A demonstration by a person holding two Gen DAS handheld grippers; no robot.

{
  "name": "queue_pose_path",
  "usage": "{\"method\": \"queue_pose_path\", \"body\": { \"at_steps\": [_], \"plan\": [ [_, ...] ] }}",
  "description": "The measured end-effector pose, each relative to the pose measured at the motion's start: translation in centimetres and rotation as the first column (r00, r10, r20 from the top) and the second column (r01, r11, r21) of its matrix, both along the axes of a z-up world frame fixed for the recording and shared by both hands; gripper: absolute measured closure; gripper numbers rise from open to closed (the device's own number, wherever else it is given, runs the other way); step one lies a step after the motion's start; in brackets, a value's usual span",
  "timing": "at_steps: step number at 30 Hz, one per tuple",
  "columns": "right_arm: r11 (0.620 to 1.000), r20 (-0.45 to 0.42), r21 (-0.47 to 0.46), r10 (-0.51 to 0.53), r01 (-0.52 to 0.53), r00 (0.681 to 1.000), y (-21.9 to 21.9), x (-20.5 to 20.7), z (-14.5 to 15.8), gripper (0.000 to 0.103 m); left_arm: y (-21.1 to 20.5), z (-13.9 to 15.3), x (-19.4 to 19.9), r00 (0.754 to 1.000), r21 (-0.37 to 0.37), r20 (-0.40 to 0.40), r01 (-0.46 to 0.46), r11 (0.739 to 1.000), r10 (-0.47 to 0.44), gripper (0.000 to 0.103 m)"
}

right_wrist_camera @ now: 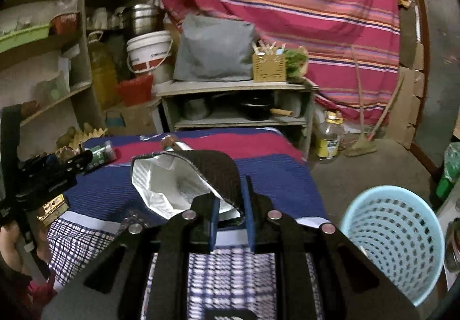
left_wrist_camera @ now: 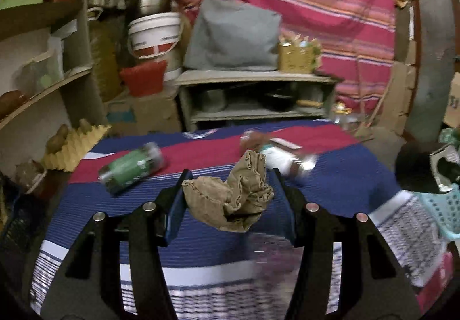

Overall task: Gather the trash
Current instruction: 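Carry the glove and brown paper with both tools over the basket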

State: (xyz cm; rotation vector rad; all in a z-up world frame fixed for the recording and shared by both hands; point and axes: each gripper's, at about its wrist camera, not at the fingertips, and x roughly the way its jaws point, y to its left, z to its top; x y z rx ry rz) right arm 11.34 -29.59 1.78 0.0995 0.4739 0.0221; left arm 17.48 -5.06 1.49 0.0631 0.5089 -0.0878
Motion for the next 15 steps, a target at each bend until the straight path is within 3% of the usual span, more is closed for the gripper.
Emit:
{"method": "queue_pose_path", "body": {
  "at_steps": [9,15],
  "plan": [
    [0.98,-0.001,0.052,-0.194,0.194,0.981,-10.9,-4.4,-1.2,0.087,-10.9,-0.5,-1.4,0.981,-0.008,0.013,0.195,0.981,-0.195,0.049],
    [0.942,-0.02,0.086,-0.323,0.323,0.946,-17.7,-6.5,-2.6,0.087,-20.3,-1.5,-2.0,0.935,0.007,0.006,0.355,0.935,-0.355,0.049]
  ]
}}
